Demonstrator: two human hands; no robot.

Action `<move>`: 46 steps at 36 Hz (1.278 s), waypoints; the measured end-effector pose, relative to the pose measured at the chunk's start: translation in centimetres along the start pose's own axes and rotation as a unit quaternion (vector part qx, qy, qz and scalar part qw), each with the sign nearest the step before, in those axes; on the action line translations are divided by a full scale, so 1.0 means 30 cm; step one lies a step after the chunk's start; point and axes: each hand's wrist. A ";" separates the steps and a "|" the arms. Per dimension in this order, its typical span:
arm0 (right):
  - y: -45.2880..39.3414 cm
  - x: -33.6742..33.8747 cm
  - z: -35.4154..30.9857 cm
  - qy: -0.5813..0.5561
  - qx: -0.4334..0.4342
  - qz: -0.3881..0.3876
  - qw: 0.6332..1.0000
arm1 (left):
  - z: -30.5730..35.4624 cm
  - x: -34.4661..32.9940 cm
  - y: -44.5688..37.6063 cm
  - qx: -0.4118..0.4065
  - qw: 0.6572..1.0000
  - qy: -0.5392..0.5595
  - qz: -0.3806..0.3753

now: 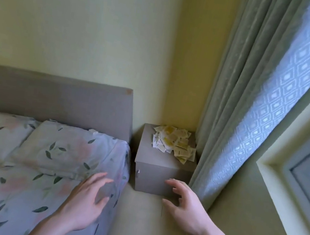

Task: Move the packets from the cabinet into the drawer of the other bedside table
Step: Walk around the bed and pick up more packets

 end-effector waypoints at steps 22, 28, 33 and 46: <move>-0.888 0.256 0.368 0.001 -0.154 0.021 0.988 | 0.265 -0.010 -1.285 -0.078 0.990 -0.033 -0.116; -1.153 0.331 0.562 -0.050 -0.200 0.002 0.978 | 0.375 -0.109 -1.549 -0.014 0.987 -0.014 -0.161; -1.342 0.317 0.843 -0.105 -0.208 0.009 0.973 | 0.419 -0.191 -1.718 0.027 0.980 -0.012 -0.198; -1.686 0.304 1.165 -0.012 -0.301 -0.037 0.953 | 0.384 -0.456 -2.142 0.085 0.975 -0.022 -0.203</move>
Point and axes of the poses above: each hand's wrist, its own y-axis away from the middle knuckle, its own x-axis out of the back of the hand, z = x × y, and after that the axes turned 8 degrees about x, right-handed
